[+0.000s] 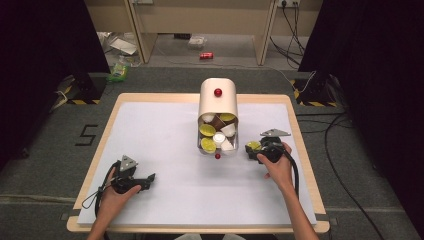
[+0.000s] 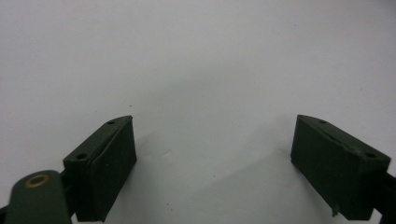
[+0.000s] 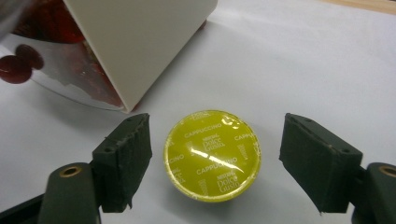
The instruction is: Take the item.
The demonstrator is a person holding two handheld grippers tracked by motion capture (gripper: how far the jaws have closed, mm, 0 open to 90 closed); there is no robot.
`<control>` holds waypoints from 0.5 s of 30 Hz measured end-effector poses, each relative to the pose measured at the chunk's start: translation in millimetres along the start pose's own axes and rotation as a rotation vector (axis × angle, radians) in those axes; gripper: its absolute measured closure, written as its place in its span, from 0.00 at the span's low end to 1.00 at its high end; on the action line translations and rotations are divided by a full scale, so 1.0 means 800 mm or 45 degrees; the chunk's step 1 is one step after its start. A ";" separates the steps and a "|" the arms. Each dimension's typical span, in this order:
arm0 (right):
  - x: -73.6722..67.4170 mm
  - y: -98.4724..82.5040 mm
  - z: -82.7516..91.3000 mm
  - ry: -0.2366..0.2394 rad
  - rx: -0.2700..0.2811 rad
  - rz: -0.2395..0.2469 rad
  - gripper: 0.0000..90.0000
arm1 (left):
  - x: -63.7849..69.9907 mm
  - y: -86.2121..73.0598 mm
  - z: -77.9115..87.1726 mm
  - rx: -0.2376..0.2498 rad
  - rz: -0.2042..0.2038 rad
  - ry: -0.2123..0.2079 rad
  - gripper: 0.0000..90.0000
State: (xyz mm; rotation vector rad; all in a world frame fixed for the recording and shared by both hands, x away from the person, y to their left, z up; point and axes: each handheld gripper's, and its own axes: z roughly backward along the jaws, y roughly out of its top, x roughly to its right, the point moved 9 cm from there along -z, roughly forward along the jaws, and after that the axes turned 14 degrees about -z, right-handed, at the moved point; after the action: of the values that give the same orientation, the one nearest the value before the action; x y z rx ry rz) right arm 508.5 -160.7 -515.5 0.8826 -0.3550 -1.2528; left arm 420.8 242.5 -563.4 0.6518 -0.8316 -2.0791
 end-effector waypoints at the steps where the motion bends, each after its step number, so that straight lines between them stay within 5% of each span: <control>1: 0.000 0.000 0.002 0.001 0.001 0.001 0.27 | 0.000 0.000 0.000 0.000 0.000 0.000 0.15; 15: -0.007 -0.010 0.025 0.012 -0.003 0.051 0.22 | 0.000 0.000 0.000 0.000 0.001 0.000 0.15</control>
State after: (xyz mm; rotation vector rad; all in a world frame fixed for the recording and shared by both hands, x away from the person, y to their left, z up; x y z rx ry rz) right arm 487.9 -163.8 -507.7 0.8752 -0.3616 -1.2118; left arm 420.8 242.5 -563.3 0.6517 -0.8314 -2.0785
